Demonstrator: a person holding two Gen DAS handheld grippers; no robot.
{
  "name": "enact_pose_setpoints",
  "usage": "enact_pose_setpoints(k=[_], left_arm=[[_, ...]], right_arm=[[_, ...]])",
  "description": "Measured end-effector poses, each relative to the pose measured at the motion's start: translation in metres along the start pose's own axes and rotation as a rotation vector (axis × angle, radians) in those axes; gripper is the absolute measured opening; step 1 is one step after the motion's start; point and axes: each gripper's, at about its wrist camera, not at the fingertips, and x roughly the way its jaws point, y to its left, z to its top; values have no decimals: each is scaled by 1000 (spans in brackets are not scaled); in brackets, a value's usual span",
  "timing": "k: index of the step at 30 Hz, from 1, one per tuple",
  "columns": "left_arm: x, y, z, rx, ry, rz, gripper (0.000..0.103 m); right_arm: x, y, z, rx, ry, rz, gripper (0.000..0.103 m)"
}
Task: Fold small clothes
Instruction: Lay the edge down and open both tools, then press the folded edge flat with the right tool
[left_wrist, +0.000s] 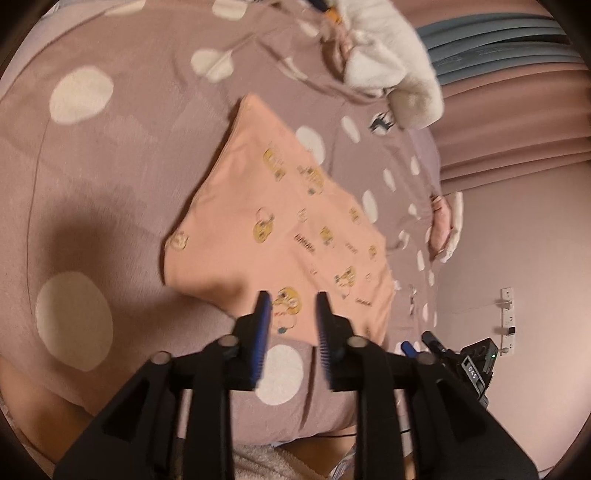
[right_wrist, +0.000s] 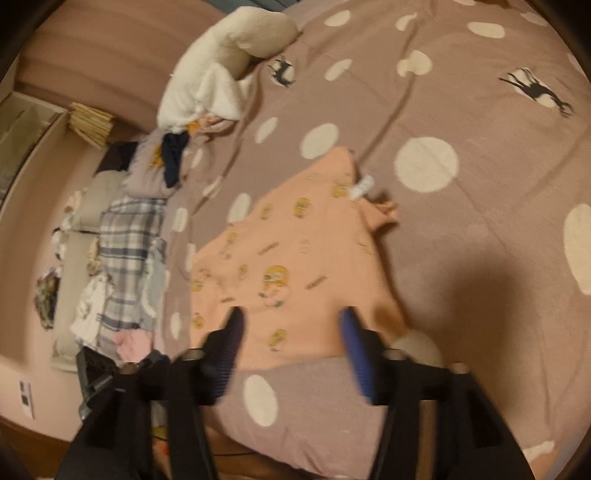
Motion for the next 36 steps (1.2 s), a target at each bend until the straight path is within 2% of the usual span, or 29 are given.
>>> enact_pose_setpoints(k=[2,7,10,13,16,17,19,20,22,24,26,27,28,29,32,36], left_arm=[[8,7,2,-13,31,14,50],[22,39,12,-98,59,1,61],[29,51,10,-137,97,2,62],[39,56,4,-143,119,12,63],[39,60,4,-158,97,5,62],[36,58,6,-142,72,16,61],[27,49,7,-62,0,100,61],[23,44,6,-10,-39,169,61],[15,32,5,83,-107,290,61],[11,28,3,127,-130,326,65],[10,28,1,156,-134,337,73],[11,30,0,164,-138,324,79],[12,34,-1,155,-141,307,81],[14,41,-2,129,-141,282,83],[20,53,-5,108,-166,253,85],[25,41,-6,175,-158,272,89]], right_arm=[[2,-10,1,2,5,-30,71],[19,-44,-6,100,75,-33,71],[30,-49,-13,126,102,-30,71],[42,-45,-20,130,138,19,71],[47,-34,-21,77,139,26,70],[48,-31,-21,63,133,14,64],[48,-31,-19,55,127,-18,55],[48,-33,-18,59,124,-28,53],[47,-37,-17,70,120,-18,52],[46,-42,-17,87,121,2,52],[47,-48,-18,125,126,42,60],[49,-53,-18,157,129,87,65],[49,-57,-18,182,125,119,74],[48,-59,-20,204,114,140,78],[49,-58,-23,216,90,146,81],[50,-47,-25,181,85,114,82]])
